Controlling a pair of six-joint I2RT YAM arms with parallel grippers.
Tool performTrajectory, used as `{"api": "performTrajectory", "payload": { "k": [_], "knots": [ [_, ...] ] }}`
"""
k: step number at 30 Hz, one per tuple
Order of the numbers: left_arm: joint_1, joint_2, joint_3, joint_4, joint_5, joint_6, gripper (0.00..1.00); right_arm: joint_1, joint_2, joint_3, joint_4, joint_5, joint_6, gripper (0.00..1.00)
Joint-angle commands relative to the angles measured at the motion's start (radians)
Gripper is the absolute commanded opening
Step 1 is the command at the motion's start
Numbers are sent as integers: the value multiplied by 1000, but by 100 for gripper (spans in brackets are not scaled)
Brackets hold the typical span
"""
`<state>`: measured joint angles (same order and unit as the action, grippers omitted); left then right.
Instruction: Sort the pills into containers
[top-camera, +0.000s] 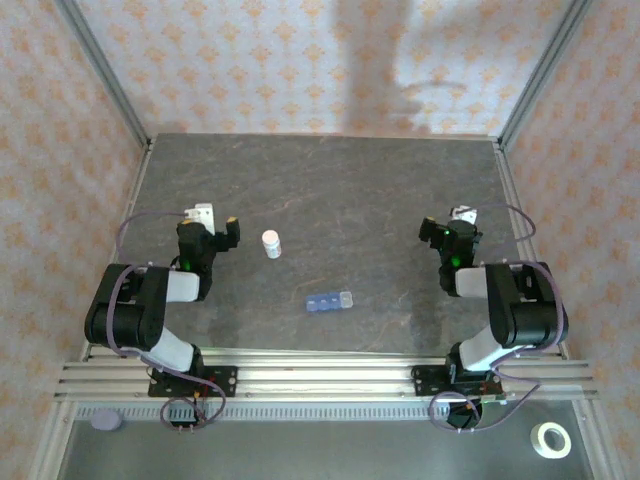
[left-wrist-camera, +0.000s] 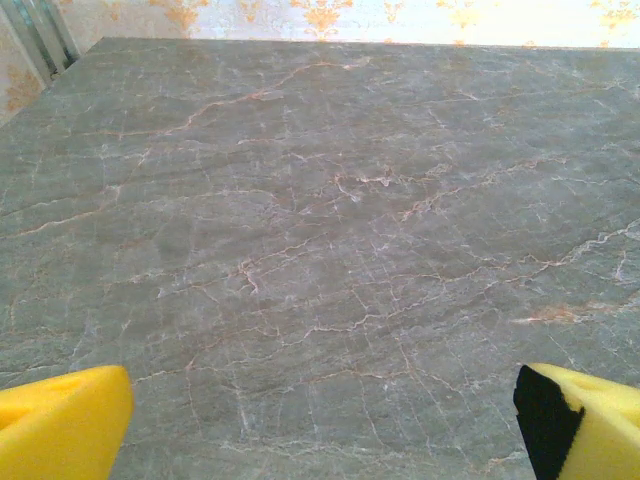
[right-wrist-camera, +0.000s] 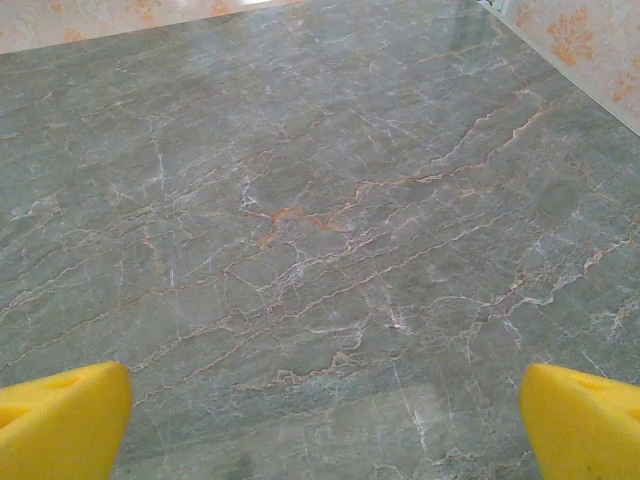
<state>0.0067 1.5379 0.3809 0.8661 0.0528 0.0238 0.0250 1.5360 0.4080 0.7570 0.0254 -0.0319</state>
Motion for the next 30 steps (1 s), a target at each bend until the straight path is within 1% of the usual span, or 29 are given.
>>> {"api": "performTrajectory", "payload": {
  "k": [1,25,28,30],
  "knots": [
    [2,-9,9,7,9,-7,100,-5,-14,12,18,1,-15,99],
    [0,-10,10,3,5,-11,100,-5,-16,11,19,-1,-14,99],
    [3,-11,-3,26,20,-9,97,-5,-44,54,-74,10,-9,100],
    [1,-21,-14,43,4,-18,97,-5,-84,113,-216,56,13,99]
  ]
}}
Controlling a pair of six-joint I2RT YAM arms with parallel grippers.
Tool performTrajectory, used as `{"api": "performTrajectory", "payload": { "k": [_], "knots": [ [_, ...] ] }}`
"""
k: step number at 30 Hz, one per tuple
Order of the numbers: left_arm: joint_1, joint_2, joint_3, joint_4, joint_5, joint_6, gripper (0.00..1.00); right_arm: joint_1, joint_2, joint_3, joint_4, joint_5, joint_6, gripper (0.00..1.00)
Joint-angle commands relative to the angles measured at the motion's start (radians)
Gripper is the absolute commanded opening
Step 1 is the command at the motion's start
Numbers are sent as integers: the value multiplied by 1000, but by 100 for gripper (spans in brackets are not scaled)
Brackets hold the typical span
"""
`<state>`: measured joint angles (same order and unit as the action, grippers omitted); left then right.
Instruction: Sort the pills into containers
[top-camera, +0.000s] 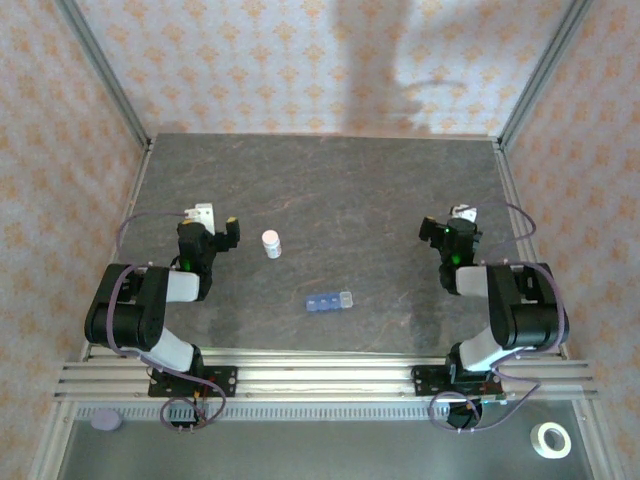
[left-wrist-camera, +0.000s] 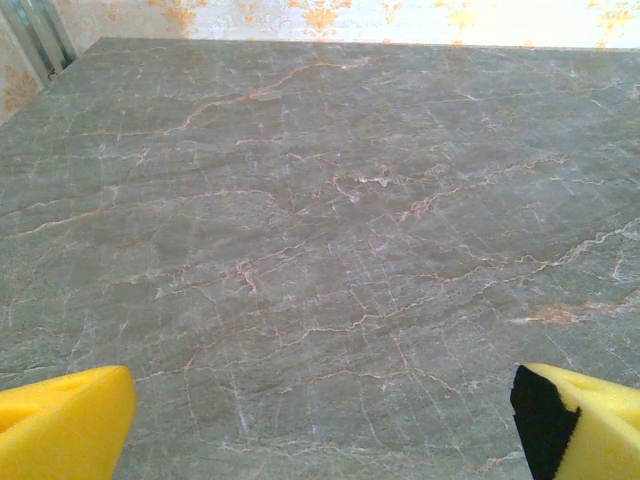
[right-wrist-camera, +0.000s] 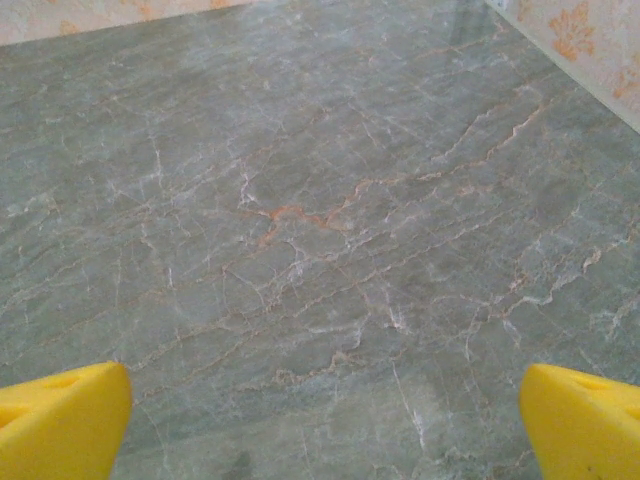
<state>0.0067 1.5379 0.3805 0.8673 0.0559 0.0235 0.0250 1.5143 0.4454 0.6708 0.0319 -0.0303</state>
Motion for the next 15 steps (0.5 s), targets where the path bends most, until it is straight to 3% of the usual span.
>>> {"api": "performTrajectory", "payload": {
  "k": [1,4,7,10,15],
  "knots": [
    [1,-30,-16,40,-12,-22,97,-5,-81,120,-223,75,28,100],
    [1,-64,3,-23,-20,-20,97,-4,-103,234,-430,122,89,99],
    [-1,-109,17,-87,-43,-23,97,-17,-90,359,-645,210,292,100],
    [-4,-160,30,-152,-75,-32,97,-42,-55,453,-786,120,382,100],
    [-5,-253,117,-338,-153,-79,98,3,-90,491,-839,-81,350,100]
  ]
}}
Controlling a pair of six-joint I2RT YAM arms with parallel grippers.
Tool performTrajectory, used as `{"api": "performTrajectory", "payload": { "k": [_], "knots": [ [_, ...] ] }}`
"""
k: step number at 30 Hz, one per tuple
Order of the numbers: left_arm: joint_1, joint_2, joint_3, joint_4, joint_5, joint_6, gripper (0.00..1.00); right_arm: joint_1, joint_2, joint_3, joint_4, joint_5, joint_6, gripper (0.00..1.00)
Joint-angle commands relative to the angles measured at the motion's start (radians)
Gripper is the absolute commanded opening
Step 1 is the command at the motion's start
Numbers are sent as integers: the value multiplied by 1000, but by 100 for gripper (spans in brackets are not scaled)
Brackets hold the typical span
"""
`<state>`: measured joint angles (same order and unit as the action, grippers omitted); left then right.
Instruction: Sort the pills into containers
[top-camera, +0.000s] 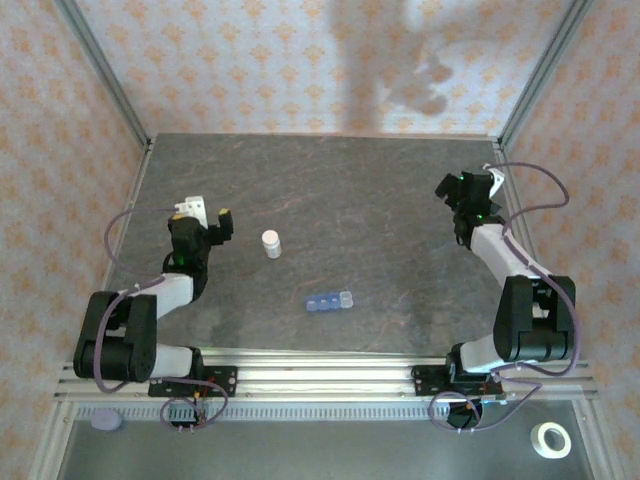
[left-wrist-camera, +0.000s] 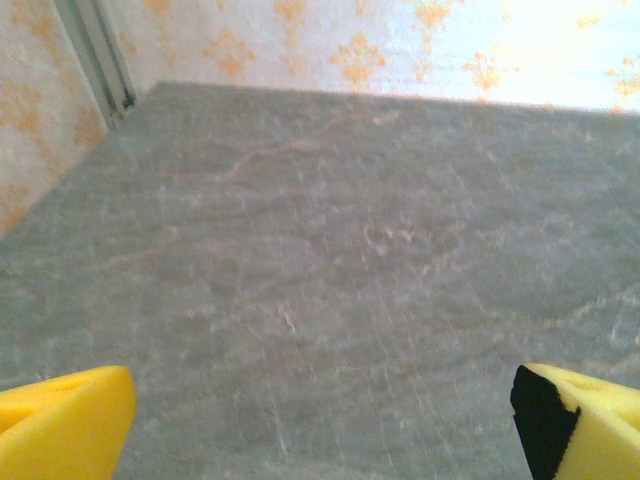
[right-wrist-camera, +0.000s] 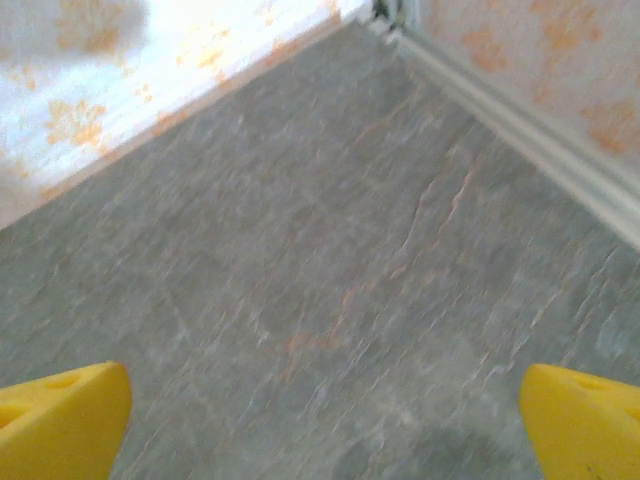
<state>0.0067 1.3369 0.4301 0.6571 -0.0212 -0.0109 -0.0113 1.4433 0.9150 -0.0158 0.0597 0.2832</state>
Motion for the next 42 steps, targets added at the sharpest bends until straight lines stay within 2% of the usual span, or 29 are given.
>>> {"api": "performTrajectory", "payload": {
  "k": [1,5,8,14,20,29,38,42],
  "knots": [
    [-5,-67,89,-171,-83,-63,98,68,-29,32,-179,-113,12,100],
    [-6,-85,223,-413,-70,-155,98,235,-71,80,-330,-127,-99,100],
    [-14,-92,272,-519,-75,-233,98,381,-100,71,-405,-147,-157,100],
    [-43,-133,282,-567,-89,-293,100,667,-128,32,-505,-121,-201,100],
    [-54,-136,310,-601,-110,-298,100,881,-124,-51,-455,-100,-210,100],
    [-56,-130,346,-626,-113,-297,100,1064,0,-14,-464,-57,-290,100],
    [-57,-115,353,-614,-106,-300,100,1088,85,28,-485,-42,-320,99],
    [-57,-107,360,-614,-102,-300,100,1088,122,58,-500,-72,-339,99]
  ]
}}
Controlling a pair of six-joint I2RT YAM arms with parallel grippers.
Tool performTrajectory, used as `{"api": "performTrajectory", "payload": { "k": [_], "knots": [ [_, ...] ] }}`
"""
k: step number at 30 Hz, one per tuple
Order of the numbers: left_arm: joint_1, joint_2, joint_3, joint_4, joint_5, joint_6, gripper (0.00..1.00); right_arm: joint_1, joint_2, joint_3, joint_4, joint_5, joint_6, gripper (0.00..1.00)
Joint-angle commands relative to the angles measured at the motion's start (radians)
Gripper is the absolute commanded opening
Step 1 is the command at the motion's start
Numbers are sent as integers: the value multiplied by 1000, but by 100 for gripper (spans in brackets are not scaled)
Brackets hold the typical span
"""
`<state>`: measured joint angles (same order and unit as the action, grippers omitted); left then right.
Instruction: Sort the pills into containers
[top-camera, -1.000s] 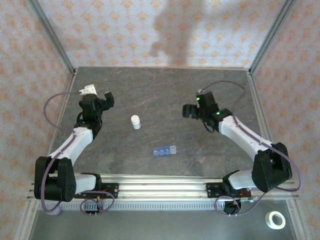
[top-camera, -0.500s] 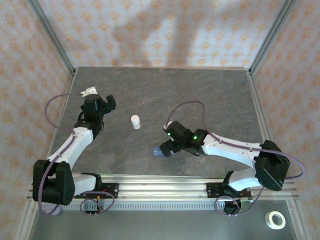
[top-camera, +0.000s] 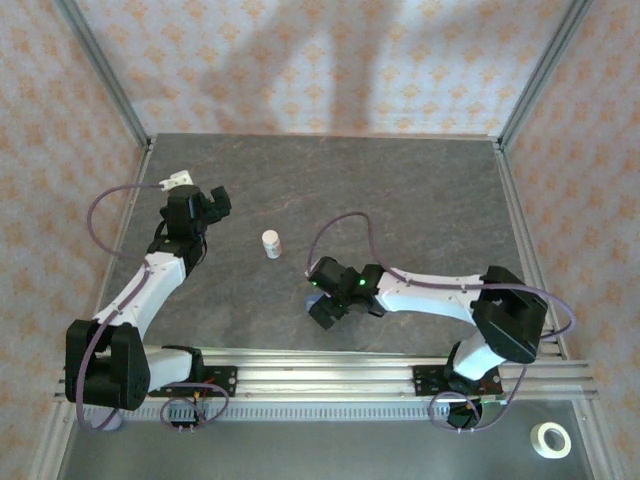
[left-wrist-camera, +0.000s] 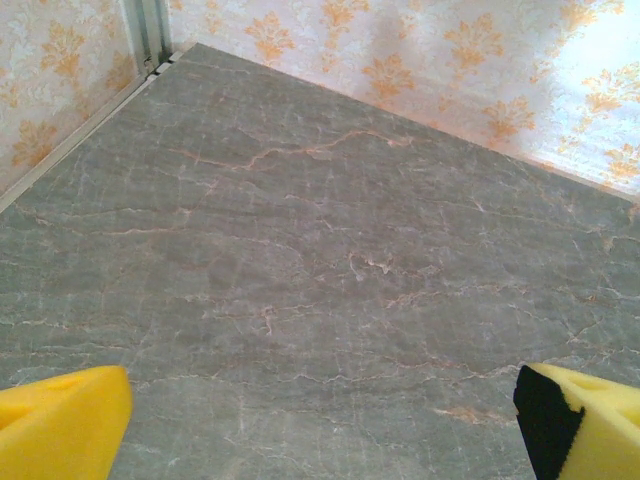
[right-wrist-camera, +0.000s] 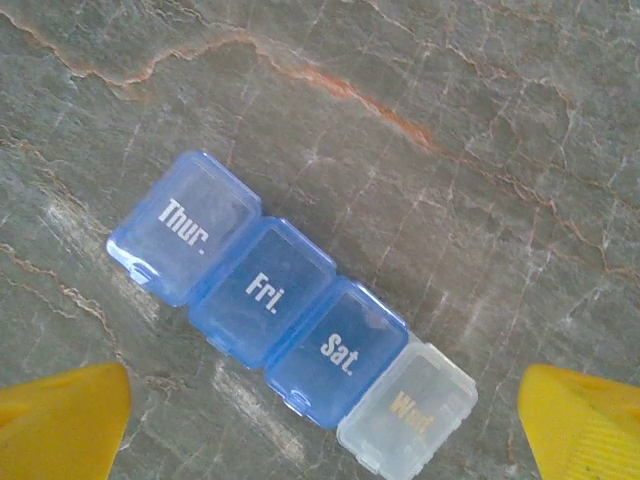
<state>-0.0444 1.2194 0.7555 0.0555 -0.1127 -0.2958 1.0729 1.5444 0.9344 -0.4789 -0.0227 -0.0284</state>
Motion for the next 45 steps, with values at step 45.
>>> {"api": "performTrajectory", "payload": {
  "k": [45],
  "knots": [
    [-6,-45,19,-41,50,-51,100,-191,44,185,-95,14,135,100]
  ]
}}
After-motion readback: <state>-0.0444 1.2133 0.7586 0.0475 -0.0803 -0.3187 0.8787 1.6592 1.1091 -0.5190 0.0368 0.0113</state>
